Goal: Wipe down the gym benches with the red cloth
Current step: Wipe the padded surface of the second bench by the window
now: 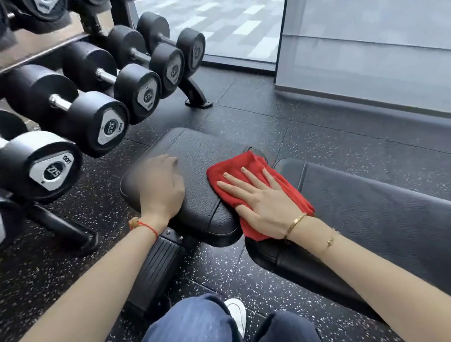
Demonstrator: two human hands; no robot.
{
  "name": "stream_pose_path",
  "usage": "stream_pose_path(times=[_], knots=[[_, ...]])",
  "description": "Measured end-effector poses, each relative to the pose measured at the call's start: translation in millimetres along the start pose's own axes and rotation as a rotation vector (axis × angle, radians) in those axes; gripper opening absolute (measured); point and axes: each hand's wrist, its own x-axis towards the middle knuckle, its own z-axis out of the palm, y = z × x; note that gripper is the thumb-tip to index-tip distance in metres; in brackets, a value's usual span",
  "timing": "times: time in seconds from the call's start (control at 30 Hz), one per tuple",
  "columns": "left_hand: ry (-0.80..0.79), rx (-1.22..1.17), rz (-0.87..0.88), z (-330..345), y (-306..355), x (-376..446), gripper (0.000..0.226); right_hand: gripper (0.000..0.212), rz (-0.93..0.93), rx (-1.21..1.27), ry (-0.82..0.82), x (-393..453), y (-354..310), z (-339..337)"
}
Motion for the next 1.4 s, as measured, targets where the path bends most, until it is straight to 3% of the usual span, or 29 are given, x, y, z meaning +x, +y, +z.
stream_pose_path(times=[0.13, 0.37, 0.6, 0.83, 0.97, 1.2, 1.4], knots=[[0.007, 0.016, 0.003, 4, -4, 0, 0.049, 0.058, -0.085, -0.004, -0.02, -13, 11, -2], [0.018, 0.016, -0.009, 7, -4, 2, 0.047, 0.053, 0.231, 0.07, -0.001, 97, 18, -8], [0.035, 0.011, -0.008, 5, -3, 2, 0.047, 0.061, -0.074, 0.04, 0.048, 48, -16, 12], [0.027, 0.012, -0.03, 8, -4, 2, 0.046, 0.054, 0.265, 0.075, 0.034, 108, 30, -7], [0.035, 0.004, -0.034, 8, -5, 3, 0.045, 0.055, 0.199, 0.024, 0.039, 128, 7, -3], [0.038, 0.009, -0.023, 8, -6, 2, 0.046, 0.06, -0.05, 0.021, 0.048, 54, 1, 8], [0.04, 0.016, -0.031, 10, -6, 3, 0.045, 0.056, 0.151, 0.052, 0.055, 100, 9, 0]])
